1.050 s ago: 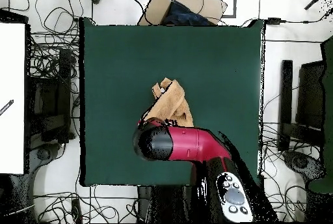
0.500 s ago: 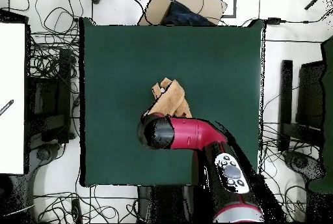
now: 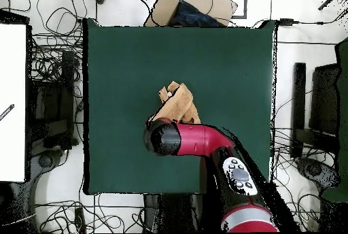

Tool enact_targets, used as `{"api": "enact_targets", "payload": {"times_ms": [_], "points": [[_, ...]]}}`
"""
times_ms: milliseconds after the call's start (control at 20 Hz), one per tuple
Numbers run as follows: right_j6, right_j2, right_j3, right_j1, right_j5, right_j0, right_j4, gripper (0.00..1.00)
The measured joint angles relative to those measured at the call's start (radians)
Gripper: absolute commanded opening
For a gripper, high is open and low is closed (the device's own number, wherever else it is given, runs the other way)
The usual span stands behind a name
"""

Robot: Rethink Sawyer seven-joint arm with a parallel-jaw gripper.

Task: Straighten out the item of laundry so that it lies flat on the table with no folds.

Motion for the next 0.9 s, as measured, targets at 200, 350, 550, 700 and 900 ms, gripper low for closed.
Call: {"api": "enact_targets", "payload": {"times_ms": [200,350,550,700,900], "points": [[0.0,0.0,0.001,0.002,-0.015,0.0,0.0,1.0],[0.0,0.0,0.001,0.002,-0.024,0.0,0.0,1.0],[0.0,0.0,0.001,0.002,-0.041,0.0,0.0,0.0],[0.0,0.0,0.002,0.002,-0.049,0.0,0.0,0.0],[0.0,0.0,0.003,0.003,-0.055,0.002,0.0,0.0]]}}
